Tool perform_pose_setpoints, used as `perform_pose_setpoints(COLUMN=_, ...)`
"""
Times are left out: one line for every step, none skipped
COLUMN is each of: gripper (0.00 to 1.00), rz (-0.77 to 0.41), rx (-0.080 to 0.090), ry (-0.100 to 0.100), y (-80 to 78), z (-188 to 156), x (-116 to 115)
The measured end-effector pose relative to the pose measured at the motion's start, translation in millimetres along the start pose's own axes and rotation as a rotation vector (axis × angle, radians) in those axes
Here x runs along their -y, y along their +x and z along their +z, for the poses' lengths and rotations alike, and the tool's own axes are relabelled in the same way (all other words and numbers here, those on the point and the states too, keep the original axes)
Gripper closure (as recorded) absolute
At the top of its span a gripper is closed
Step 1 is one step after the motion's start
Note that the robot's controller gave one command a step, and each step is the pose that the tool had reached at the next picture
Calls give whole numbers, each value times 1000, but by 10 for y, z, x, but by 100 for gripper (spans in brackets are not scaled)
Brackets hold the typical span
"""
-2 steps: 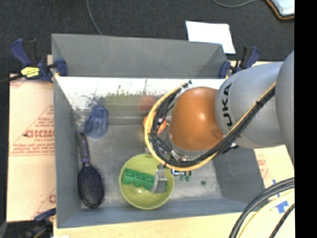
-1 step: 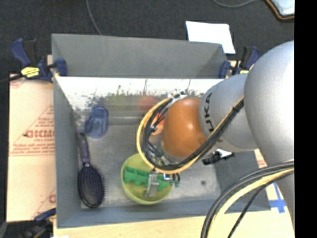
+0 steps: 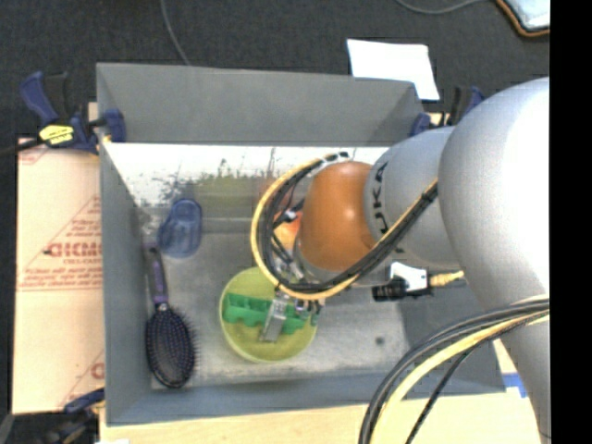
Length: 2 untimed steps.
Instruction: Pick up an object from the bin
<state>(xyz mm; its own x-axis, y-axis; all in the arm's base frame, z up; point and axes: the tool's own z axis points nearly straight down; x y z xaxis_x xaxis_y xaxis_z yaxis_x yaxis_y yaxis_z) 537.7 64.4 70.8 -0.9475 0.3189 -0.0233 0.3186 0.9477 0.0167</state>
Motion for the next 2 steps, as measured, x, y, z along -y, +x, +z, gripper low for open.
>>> perform_pose_setpoints(gripper=100, rz=-205, rx=-7, ry=4, y=266, z=-60, x=73)
perform_pose_setpoints(gripper=100, rz=-205, rx=-7, ry=4, y=266, z=-60, x=73)
